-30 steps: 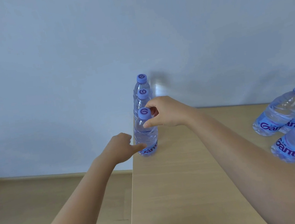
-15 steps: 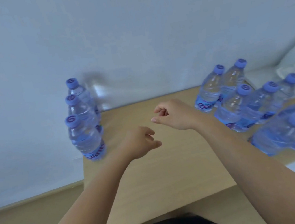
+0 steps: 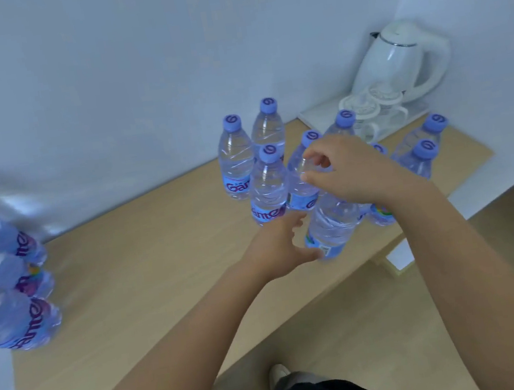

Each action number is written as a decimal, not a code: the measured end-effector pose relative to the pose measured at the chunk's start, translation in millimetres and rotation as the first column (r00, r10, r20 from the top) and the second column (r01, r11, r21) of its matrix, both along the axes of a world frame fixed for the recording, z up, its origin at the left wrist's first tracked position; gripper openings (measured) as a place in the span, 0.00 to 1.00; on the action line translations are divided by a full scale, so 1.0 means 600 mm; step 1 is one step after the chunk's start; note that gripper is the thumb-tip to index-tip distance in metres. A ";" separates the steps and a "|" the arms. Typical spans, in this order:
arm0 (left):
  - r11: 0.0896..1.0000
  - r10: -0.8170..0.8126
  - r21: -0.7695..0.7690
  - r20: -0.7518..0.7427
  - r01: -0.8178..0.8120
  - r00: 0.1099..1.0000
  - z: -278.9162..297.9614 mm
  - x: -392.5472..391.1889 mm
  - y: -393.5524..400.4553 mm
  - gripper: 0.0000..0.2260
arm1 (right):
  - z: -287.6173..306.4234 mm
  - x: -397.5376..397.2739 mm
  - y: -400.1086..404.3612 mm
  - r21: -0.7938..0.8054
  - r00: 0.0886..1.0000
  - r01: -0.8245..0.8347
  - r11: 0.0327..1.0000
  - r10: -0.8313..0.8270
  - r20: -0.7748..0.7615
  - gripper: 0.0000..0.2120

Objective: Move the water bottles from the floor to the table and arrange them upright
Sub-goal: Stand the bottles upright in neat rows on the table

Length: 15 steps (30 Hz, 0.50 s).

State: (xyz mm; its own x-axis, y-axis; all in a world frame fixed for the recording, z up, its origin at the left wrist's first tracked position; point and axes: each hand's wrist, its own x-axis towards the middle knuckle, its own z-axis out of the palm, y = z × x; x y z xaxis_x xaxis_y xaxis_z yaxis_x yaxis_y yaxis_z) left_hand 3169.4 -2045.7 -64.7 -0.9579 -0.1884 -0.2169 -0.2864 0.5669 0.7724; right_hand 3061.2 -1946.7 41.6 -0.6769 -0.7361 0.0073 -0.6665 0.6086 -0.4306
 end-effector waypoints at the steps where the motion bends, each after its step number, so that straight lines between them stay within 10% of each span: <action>1: 1.000 -0.009 -0.011 -0.016 0.009 1.000 -0.001 -0.010 0.012 0.34 | -0.001 -0.007 0.014 0.022 1.000 0.016 1.000 -0.017 0.007 0.17; 15: 0.980 0.174 0.114 -0.060 -0.166 0.983 -0.017 -0.038 0.045 0.30 | -0.028 -0.017 0.047 0.199 0.986 -0.163 0.966 0.156 0.053 0.11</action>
